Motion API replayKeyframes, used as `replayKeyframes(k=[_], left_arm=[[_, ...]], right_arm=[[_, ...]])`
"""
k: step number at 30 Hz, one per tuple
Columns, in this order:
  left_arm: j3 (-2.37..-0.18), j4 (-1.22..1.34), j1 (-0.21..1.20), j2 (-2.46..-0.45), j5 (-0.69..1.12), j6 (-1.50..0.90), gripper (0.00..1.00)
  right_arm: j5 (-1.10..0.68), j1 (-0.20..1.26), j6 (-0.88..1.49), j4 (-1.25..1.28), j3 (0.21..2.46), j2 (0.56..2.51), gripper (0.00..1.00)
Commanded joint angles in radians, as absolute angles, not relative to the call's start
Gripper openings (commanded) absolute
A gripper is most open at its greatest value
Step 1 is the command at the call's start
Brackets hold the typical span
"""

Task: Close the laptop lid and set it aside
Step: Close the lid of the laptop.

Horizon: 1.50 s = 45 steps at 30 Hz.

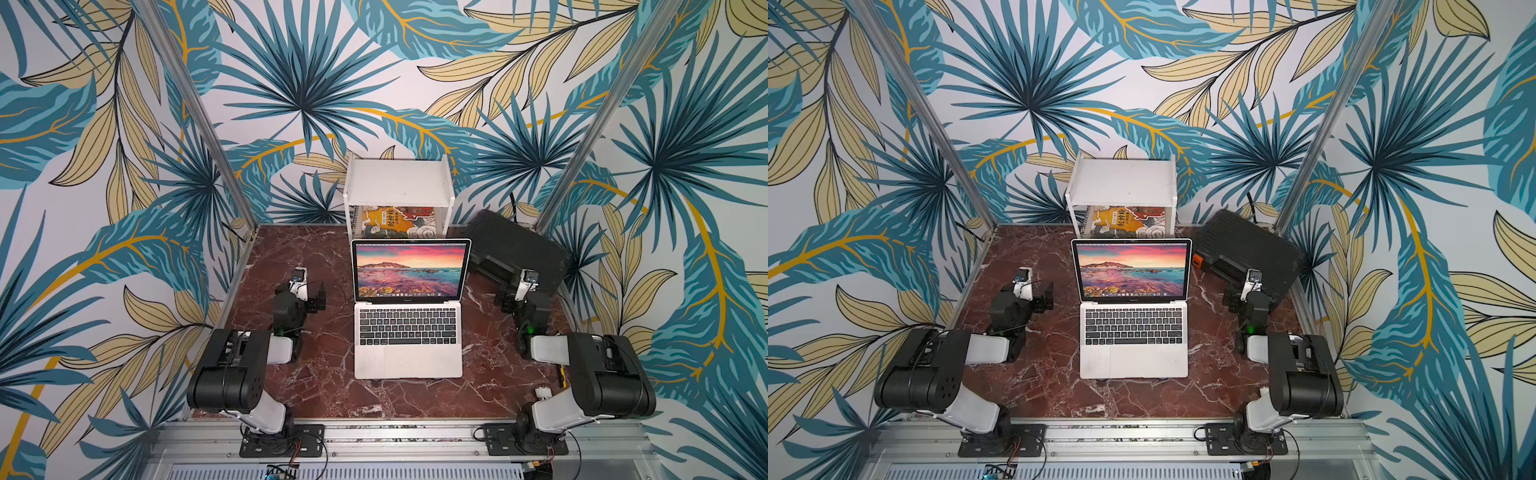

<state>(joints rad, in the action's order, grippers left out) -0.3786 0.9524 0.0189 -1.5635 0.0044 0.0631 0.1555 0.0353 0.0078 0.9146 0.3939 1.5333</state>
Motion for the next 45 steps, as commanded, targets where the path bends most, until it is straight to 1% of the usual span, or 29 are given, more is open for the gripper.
replayKeyframes(k=[1,14,17,19,20,21,23,24,25,26,28,30,32,33,34,35,36,38,39,41,43,44,45], left_arm=[[-0.378,0.955,0.02,-1.562,0.009,0.067,1.0],[-0.375,0.951,0.02,-1.549,-0.056,0.043,1.0],[-0.37,0.934,0.025,-1.514,-0.059,0.05,1.0],[-0.38,0.832,0.036,-1.4,-0.094,0.054,1.0],[-0.392,0.76,0.039,-1.321,-0.116,0.04,1.0],[-0.414,0.665,0.037,-1.233,-0.141,0.023,1.0],[-0.491,0.465,0.038,-1.076,-0.126,-0.017,0.99],[-0.533,0.39,0.038,-1.018,-0.075,-0.024,0.97],[-0.579,0.33,0.04,-0.971,-0.024,-0.023,0.94],[-0.625,0.289,0.043,-0.929,0.031,-0.02,0.9],[-0.733,0.184,0.06,-0.89,0.131,-0.009,0.89],[-0.853,0.097,0.103,-0.886,0.198,0.035,0.88],[-0.969,0.007,0.157,-0.904,0.234,0.085,0.87],[-1.036,-0.031,0.185,-0.923,0.243,0.111,0.83],[-1.099,-0.083,0.209,-0.948,0.249,0.135,0.82],[-1.162,-0.123,0.233,-0.972,0.249,0.16,0.82],[-1.217,-0.164,0.257,-0.998,0.249,0.178,0.82],[-1.311,-0.226,0.299,-1.056,0.252,0.211,0.81],[-1.353,-0.247,0.321,-1.082,0.248,0.219,0.78],[-1.414,-0.274,0.363,-1.134,0.24,0.229,0.77],[-1.457,-0.301,0.399,-1.182,0.214,0.244,0.72],[-1.479,-0.304,0.418,-1.206,0.195,0.249,0.68],[-1.499,-0.305,0.437,-1.23,0.182,0.255,0.64]], right_arm=[[0.151,0.034,0.008,0.908,0.393,1.525,0.99],[0.153,0.033,0.011,0.913,0.392,1.525,0.99],[0.263,0.033,0.052,0.902,0.382,1.476,0.99],[0.32,0.033,0.068,0.802,0.386,1.377,0.96],[0.334,0.034,0.081,0.698,0.4,1.337,0.94],[0.35,0.034,0.137,0.585,0.437,1.272,0.93],[0.37,0.032,0.249,0.341,0.518,1.144,0.94],[0.314,0.034,0.271,0.229,0.549,1.086,0.93],[0.214,0.034,0.291,0.18,0.557,1.033,0.91],[0.101,0.035,0.323,0.164,0.549,0.99,0.88],[-0.104,0.041,0.388,0.196,0.514,0.902,0.8],[-0.22,0.053,0.451,0.245,0.472,0.818,0.68],[-0.346,0.072,0.482,0.283,0.45,0.767,0.63],[-0.405,0.094,0.484,0.287,0.448,0.75,0.62],[-0.452,0.118,0.476,0.282,0.455,0.739,0.59],[-0.475,0.157,0.455,0.264,0.466,0.737,0.53],[-0.484,0.205,0.423,0.23,0.48,0.743,0.5],[-0.472,0.303,0.352,0.177,0.501,0.77,0.5],[-0.463,0.344,0.328,0.173,0.506,0.79,0.45],[-0.46,0.399,0.308,0.185,0.522,0.839,0.34],[-0.481,0.442,0.291,0.19,0.545,0.886,0.15],[-0.479,0.461,0.288,0.195,0.553,0.912,0.1],[-0.472,0.476,0.285,0.202,0.557,0.933,0.09]])
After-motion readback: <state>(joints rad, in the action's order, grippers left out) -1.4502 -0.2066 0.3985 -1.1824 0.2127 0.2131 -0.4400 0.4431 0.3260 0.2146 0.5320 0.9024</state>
